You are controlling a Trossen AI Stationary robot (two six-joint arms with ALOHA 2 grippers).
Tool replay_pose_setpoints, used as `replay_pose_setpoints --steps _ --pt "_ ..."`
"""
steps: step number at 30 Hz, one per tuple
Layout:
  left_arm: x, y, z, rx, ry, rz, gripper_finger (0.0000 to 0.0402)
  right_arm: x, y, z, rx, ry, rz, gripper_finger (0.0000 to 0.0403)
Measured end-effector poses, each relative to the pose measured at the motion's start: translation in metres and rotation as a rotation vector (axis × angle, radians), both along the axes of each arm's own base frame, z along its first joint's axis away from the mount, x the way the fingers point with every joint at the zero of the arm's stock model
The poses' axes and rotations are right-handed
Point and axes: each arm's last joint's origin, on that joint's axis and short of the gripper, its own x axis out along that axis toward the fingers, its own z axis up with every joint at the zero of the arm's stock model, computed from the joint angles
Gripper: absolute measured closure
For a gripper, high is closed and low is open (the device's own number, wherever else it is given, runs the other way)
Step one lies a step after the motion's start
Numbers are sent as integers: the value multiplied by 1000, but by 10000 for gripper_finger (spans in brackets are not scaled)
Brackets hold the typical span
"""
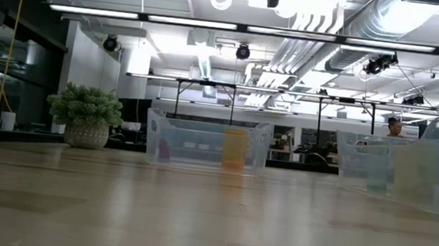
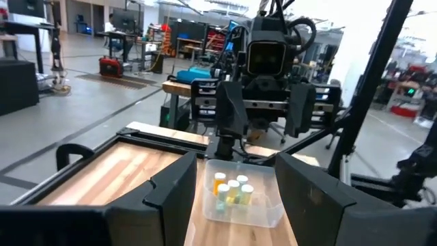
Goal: Pick and place medicine bottles into bin by pill shape (circle, oval)
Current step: Put the pink tablet bottle into the bottom transparent bin
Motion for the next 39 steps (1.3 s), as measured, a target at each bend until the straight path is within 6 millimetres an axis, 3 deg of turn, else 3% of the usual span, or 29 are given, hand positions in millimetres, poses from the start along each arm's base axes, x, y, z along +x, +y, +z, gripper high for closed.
replay_pose_setpoints --steps 7,15,21,26,29,34,39 --pt "4 0 -3 31 29 5 203 0 0 0 -16 0 0 187" --pt "5 -2 -4 -9 30 -37 160 0 0 -5 -2 47 0 187" --pt "5 -16 18 -14 166 -149 141 0 0 -5 -2 49 0 187" --pt "6 -48 42 -19 444 -294 139 0 0 -5 0 54 0 187" --pt "4 -75 38 -13 685 -381 139 0 0 -6 -1 59 -6 187" --pt "0 -129 9 -5 984 -502 139 0 -1 -7 -3 70 -26 187" --pt "0 -174 -29 28 1145 -464 139 -1 -1 -8 -4 80 -27 187"
